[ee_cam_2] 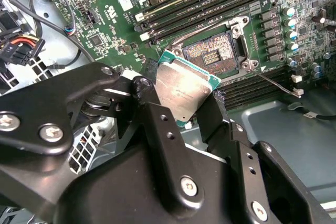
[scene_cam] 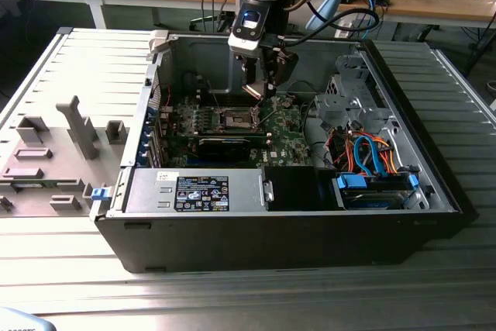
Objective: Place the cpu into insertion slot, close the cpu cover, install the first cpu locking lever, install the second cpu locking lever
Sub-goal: 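Place the cpu into insertion slot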
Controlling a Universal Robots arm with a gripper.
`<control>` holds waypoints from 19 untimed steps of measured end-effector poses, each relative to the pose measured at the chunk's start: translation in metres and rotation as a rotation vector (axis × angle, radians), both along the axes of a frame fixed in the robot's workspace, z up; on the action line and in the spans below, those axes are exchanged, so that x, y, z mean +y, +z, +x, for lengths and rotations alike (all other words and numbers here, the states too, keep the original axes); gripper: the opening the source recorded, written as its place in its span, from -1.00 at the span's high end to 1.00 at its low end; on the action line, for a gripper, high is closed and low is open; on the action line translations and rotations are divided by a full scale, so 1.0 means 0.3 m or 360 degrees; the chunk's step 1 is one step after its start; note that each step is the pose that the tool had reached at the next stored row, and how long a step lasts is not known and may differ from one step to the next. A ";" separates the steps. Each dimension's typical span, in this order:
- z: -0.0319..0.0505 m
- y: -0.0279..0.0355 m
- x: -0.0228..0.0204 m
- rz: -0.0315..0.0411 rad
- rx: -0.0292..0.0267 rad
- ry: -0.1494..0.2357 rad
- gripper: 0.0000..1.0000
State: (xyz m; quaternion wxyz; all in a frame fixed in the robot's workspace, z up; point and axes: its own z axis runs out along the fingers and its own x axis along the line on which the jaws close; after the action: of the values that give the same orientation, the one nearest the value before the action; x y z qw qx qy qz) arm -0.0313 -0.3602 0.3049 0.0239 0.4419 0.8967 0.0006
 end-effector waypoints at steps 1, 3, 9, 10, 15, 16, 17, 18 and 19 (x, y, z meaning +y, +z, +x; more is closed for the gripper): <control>0.000 0.000 0.000 0.0000 0.00000 -0.0001 -0.09; 0.000 0.000 0.000 0.0000 0.00001 -0.0003 -0.09; 0.000 -0.001 0.000 0.0000 0.00000 -0.0009 -0.09; 0.000 -0.001 0.000 0.0000 0.00001 -0.0010 -0.09; 0.000 -0.002 0.000 0.0000 0.00001 -0.0017 -0.09; 0.000 -0.002 0.000 0.0000 0.00001 -0.0019 -0.09; 0.000 -0.002 0.000 0.0000 0.00001 -0.0021 -0.09; 0.000 -0.003 0.000 0.0000 0.00001 -0.0023 -0.09; 0.000 -0.003 0.000 0.0000 0.00001 -0.0024 -0.09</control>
State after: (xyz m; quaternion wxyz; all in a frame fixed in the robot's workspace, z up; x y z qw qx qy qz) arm -0.0313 -0.3602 0.3040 0.0239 0.4486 0.8934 0.0004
